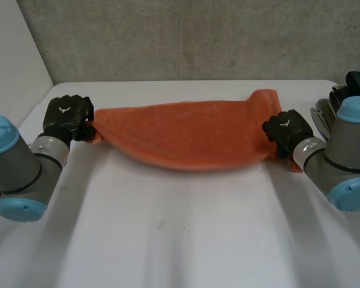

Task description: Fold the laundry.

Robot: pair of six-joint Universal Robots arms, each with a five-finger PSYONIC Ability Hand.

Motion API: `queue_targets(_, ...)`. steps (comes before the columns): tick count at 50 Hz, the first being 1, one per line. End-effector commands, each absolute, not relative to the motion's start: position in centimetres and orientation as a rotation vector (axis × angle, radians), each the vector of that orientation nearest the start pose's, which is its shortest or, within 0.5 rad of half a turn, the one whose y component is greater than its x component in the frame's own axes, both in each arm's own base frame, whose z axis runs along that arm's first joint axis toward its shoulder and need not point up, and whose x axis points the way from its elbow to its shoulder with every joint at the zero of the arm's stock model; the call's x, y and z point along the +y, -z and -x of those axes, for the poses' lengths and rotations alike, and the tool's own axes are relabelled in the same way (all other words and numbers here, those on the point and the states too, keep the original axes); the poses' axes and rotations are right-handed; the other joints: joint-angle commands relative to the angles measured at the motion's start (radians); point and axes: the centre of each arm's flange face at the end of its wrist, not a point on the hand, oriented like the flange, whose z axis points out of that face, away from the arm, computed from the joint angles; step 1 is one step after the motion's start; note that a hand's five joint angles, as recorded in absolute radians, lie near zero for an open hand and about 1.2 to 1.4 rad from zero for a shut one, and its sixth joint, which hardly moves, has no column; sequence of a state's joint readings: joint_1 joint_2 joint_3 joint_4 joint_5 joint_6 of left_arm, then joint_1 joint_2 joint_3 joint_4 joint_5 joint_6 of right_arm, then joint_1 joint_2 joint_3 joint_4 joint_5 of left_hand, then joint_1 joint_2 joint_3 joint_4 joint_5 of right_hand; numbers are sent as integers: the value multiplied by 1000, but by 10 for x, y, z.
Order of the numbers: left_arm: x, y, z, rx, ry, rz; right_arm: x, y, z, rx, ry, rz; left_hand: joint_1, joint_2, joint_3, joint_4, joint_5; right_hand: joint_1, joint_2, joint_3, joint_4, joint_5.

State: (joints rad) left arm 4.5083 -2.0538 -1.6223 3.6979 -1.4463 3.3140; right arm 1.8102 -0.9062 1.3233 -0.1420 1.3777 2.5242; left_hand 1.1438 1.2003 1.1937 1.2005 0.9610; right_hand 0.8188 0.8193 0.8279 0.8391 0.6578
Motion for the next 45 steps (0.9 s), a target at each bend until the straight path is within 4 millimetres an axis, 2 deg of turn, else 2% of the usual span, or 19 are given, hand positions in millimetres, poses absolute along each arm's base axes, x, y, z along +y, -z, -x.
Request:
queue_targets(1,-355,-193,202,2151,2342,-507,-370,-147,-224,2326,1856,857,252,196,203,196,261,-135,-135,-144,-155,-148)
queue_targets(4,-356,-199,198,2131,2354,-493,-370,-144,-220,2349,1806,711,252,196,203,196,261,-237,-238,-246,-258,-251)
queue_targets(8,-354,-206,197,2114,2370,-485,-372,-148,-208,2365,1786,580,252,196,203,196,261,-241,-241,-250,-261,-254)
queue_targets(14,-349,-206,198,2124,2374,-508,-366,-161,-195,2428,1698,497,252,196,203,196,261,-238,-238,-247,-258,-251)
queue_targets(19,-349,-206,199,2123,2378,-516,-359,-156,-183,2514,1563,476,252,196,203,196,261,-220,-221,-229,-240,-234)
queue_targets(25,-350,-208,199,2118,2384,-517,-363,-150,-181,2497,1549,487,252,196,203,196,261,-214,-215,-223,-234,-228)
queue_targets(38,-351,-208,199,2115,2387,-514,-379,-121,-186,2500,1553,544,252,196,203,196,261,-170,-171,-179,-190,-184)
queue_targets(42,-352,-207,198,2118,2382,-510,-385,-114,-186,2503,1573,581,252,196,203,196,261,-21,-22,-30,-41,-35)
queue_targets(43,-351,-207,198,2120,2381,-511,-388,-115,-185,2497,1601,581,252,196,203,196,261,375,374,366,355,361)
queue_targets(44,-350,-206,198,2128,2371,-511,-389,-116,-184,2495,1621,578,252,196,203,196,261,575,575,566,555,562)
queue_targets(45,-350,-206,197,2130,2367,-511,-392,-119,-182,2494,1651,571,252,196,203,196,261,577,577,568,557,564)
